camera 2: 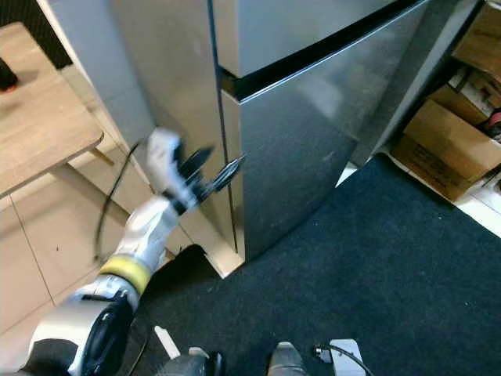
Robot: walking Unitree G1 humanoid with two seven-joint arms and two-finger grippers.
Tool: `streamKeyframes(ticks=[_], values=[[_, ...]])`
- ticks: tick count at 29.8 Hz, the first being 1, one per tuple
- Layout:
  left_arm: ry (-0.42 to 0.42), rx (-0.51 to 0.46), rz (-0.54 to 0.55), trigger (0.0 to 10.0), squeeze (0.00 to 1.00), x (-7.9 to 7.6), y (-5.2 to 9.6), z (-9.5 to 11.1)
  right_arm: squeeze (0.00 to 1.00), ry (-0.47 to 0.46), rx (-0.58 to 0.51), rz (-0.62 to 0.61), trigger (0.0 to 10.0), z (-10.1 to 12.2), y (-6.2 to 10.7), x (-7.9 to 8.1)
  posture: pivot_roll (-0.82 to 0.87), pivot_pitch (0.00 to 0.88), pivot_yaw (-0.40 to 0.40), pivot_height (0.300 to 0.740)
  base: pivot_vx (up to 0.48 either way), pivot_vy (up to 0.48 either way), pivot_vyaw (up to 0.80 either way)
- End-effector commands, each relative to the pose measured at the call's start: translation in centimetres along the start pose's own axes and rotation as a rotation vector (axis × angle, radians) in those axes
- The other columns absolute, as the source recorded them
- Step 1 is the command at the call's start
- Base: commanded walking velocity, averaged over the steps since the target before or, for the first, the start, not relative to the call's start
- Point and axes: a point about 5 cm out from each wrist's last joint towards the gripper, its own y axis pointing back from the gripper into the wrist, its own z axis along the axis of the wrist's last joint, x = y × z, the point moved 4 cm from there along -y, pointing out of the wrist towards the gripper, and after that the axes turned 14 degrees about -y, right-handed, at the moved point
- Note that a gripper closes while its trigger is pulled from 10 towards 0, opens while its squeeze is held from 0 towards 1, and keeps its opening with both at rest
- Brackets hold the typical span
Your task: Restocking fridge
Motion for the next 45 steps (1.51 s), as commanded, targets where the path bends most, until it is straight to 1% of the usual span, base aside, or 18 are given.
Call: streamKeyframes(ticks=[1,2,4,5,7,8,10,11,12,13,15,17,20,22,24,28,37,45], values=[[0.04,0.153,0.132,10.0,0.0,2.1,3.6,-4.0,0.0,-0.003,0.042,-0.003,10.0,-1.2,0.2,0.0,-0.09,0.153,0.068,0.74,0.0,0.0,0.0],[0.04,0.153,0.132,10.0,0.0,2.1,3.6,-4.0,0.0,-0.003,0.042,-0.003,10.0,-1.2,0.2,0.0,-0.09,0.153,0.068,0.74,0.0,0.0,0.0],[0.075,0.311,0.249,10.0,0.0,3.4,7.8,-7.8,0.0,0.003,0.045,0.002,10.0,-1.1,0.1,0.1,-0.08,0.139,0.063,0.74,0.0,0.0,0.0],[0.075,0.311,0.249,10.0,0.0,3.4,7.8,-7.8,0.0,0.003,0.045,0.002,10.0,-1.1,0.1,0.1,-0.08,0.139,0.063,0.74,0.0,0.0,0.0],[0.103,0.49,0.337,10.0,0.0,4.0,12.1,-11.2,0.0,0.014,0.051,0.006,10.0,-1.0,0.1,0.1,-0.07,0.121,0.055,0.74,0.0,0.0,0.0],[0.103,0.49,0.337,10.0,0.0,4.0,12.1,-11.2,0.0,0.014,0.051,0.006,10.0,-1.0,0.1,0.1,-0.07,0.121,0.055,0.74,0.0,0.0,0.0],[0.142,0.69,0.438,10.0,0.0,4.0,17.6,-14.5,0.0,0.022,0.05,0.015,10.0,-0.7,-0.1,0.4,-0.06,0.105,0.05,0.74,0.0,0.0,0.0],[0.161,0.766,0.479,10.0,0.0,3.9,19.8,-15.6,0.0,0.023,0.048,0.019,10.0,-0.6,-0.1,0.6,-0.06,0.103,0.049,0.74,0.0,0.0,0.0],[0.161,0.766,0.479,10.0,0.0,3.9,19.8,-15.6,0.0,0.023,0.048,0.019,10.0,-0.6,-0.1,0.6,-0.06,0.103,0.049,0.74,0.0,0.0,0.0],[0.179,0.821,0.513,10.0,0.0,3.7,21.5,-16.3,0.0,0.026,0.046,0.022,10.0,-0.4,-0.2,0.7,-0.07,0.1,0.048,0.74,0.0,0.0,0.0],[0.207,0.87,0.558,10.0,0.0,3.4,23.4,-17.1,0.0,0.031,0.044,0.027,10.0,-0.3,-0.2,0.9,-0.07,0.099,0.046,0.74,0.0,0.0,0.0],[0.207,0.87,0.558,10.0,0.0,3.4,23.4,-17.1,0.0,0.031,0.044,0.027,10.0,-0.3,-0.2,0.9,-0.07,0.099,0.046,0.74,0.0,0.0,0.0],[0.272,0.949,0.625,10.0,0.0,2.1,26.8,-18.4,0.0,0.049,0.049,0.037,10.0,-0.3,-0.3,1.2,-0.07,0.093,0.034,0.74,0.171,0.0,0.0],[0.286,0.969,0.632,10.0,0.0,1.6,27.5,-18.8,0.0,0.055,0.052,0.039,10.0,-0.4,-0.3,1.2,-0.07,0.093,0.034,0.74,0.279,0.0,0.0],[0.286,0.969,0.632,10.0,0.0,1.6,27.5,-18.8,0.0,0.055,0.052,0.039,10.0,-0.4,-0.3,1.2,-0.07,0.093,0.034,0.74,0.289,0.0,0.0],[0.308,1.005,0.634,10.0,0.0,0.4,28.1,-19.4,0.0,0.062,0.06,0.038,10.0,-0.5,-0.2,1.0,-0.07,0.087,0.023,0.74,0.298,0.0,0.0],[0.314,1.0,0.624,10.0,0.0,0.1,27.4,-19.4,0.0,0.071,0.057,0.043,10.0,-0.2,-0.3,1.2,-0.06,0.08,0.022,0.74,0.276,0.0,0.0],[0.313,1.001,0.622,10.0,0.0,0.1,27.4,-19.4,0.0,0.074,0.057,0.048,10.0,-0.1,-0.4,1.3,-0.06,0.079,0.021,0.74,0.265,0.0,0.0]])
